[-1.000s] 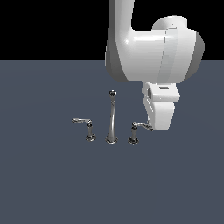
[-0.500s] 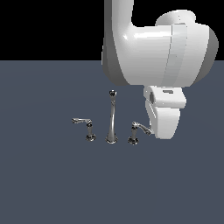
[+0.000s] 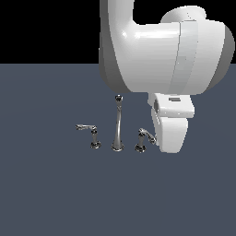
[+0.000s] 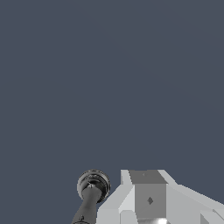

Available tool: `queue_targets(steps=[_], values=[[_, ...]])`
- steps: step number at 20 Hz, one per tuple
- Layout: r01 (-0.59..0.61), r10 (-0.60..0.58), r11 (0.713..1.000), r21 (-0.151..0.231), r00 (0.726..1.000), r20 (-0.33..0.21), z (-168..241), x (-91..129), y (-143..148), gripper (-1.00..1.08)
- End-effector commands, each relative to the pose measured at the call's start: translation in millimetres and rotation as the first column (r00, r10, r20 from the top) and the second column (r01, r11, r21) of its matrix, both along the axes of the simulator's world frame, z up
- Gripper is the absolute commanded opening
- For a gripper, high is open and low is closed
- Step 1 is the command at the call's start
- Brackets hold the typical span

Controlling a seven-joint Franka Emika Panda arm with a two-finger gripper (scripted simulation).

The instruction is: Turn on the faucet by rotating a designated handle.

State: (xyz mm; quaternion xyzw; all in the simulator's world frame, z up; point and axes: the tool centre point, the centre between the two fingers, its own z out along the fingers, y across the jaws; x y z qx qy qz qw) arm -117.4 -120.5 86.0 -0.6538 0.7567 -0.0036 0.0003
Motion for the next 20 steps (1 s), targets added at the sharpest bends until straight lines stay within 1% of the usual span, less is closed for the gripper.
queue_targets(steps=[1, 6, 7, 8, 20], values=[[-0.021, 0.021, 1.000, 0.003, 1.000, -0.003, 0, -3, 21, -1.00], [-0.026, 0.026, 1.000, 0.005, 1.000, -0.005, 0, -11, 44, -1.00], [-0.026, 0.026, 1.000, 0.005, 1.000, -0.005, 0, -11, 44, -1.00], [0.013, -0.013, 1.000, 0.000, 1.000, -0.003, 0, -11, 22, -1.00], [-0.026, 0.026, 1.000, 0.005, 1.000, -0.005, 0, 12, 89, -1.00]])
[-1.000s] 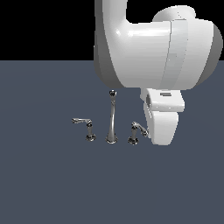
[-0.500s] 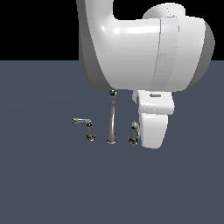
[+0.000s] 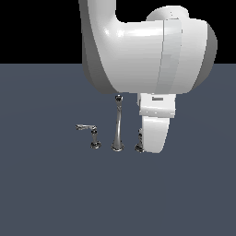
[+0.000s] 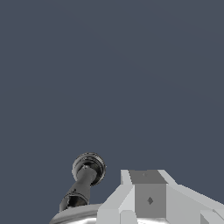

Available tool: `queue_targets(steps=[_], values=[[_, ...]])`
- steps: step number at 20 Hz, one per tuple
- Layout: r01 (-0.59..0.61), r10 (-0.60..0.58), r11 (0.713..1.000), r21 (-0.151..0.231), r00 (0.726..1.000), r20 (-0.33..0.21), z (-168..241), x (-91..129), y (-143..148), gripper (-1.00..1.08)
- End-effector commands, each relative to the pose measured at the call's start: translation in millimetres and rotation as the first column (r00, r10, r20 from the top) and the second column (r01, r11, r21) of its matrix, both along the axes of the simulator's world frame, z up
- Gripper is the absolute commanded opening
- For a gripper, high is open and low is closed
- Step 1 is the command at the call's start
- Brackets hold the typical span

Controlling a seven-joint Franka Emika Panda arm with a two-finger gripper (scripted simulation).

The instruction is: Turn on the faucet by rotating a designated handle.

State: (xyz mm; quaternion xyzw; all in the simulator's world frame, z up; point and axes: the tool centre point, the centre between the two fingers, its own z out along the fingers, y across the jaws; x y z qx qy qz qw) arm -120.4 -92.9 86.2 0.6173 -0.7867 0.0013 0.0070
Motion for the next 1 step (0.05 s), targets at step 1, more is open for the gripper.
queue_targets(steps=[1], values=[[-0.121, 0.120, 0.993, 0.011, 0.993, 0.010, -0.5, 15.3, 61.2, -1.00]])
